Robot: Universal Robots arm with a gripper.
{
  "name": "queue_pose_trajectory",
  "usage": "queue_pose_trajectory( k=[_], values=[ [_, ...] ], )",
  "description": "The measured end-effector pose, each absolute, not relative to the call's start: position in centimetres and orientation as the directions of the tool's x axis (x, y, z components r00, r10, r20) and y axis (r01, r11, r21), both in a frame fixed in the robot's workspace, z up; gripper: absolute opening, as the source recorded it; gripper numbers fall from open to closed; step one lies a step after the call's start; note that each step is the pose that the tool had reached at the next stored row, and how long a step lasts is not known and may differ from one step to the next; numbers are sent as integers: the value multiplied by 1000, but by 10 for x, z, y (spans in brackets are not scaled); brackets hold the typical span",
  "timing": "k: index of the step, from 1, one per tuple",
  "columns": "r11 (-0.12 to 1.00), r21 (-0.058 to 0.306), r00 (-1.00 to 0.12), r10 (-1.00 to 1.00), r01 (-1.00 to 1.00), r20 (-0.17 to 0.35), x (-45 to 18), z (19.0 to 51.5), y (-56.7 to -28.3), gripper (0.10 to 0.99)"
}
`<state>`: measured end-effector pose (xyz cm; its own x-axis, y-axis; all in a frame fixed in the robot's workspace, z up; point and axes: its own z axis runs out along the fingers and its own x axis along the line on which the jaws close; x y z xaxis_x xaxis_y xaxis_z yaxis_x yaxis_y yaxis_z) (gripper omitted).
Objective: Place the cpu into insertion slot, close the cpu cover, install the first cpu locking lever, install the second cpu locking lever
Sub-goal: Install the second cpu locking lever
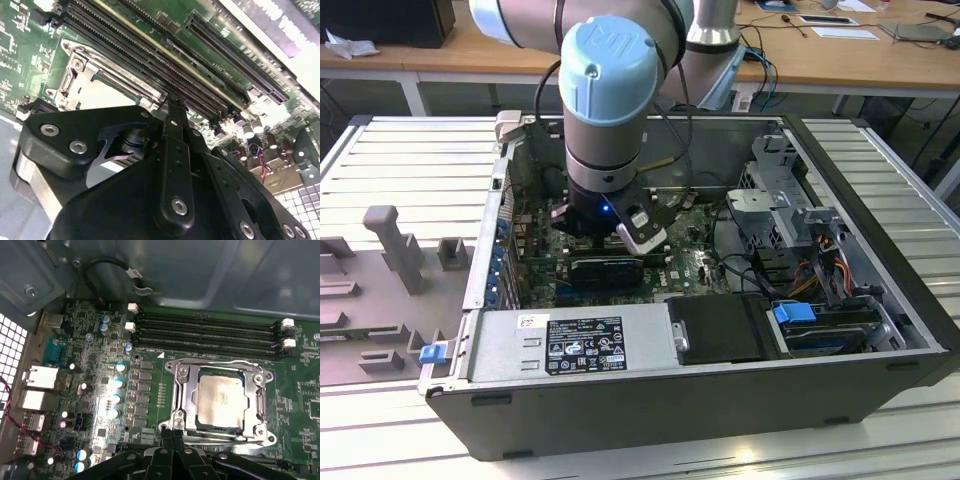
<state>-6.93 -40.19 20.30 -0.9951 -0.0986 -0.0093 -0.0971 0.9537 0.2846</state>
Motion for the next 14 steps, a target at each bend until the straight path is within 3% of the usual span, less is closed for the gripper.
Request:
queue_pose_trajectory(
  k=[5, 14],
  values=[
    [935, 340, -994, -105, -104, -15, -73, 195, -402, 106],
    [930, 351, -994, -106, -105, -17, -74, 212, -402, 106]
  ],
)
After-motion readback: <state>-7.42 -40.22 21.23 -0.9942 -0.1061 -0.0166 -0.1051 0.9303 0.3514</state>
